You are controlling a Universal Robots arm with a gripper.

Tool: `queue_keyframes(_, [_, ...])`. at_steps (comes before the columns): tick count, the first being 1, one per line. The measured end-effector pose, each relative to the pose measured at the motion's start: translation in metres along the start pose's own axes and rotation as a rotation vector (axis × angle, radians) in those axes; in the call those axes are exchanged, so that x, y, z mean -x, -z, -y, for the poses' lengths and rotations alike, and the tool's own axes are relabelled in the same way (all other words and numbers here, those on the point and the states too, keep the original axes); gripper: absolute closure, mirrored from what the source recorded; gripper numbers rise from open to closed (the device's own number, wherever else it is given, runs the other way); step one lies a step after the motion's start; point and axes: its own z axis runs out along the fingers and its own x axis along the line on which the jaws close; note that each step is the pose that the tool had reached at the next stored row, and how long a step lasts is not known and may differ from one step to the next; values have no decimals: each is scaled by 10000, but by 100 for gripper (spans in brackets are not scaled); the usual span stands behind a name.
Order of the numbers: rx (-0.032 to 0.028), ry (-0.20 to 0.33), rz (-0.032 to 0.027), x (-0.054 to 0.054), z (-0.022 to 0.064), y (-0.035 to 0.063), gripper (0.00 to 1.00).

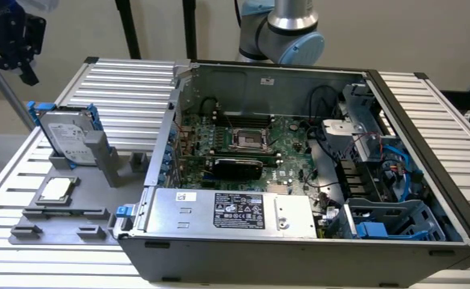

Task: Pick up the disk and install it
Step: 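Pick up the disk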

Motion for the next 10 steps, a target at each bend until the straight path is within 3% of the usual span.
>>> queue_keyframes(10, [27, 1819, -42, 0, 0, -11, 89])
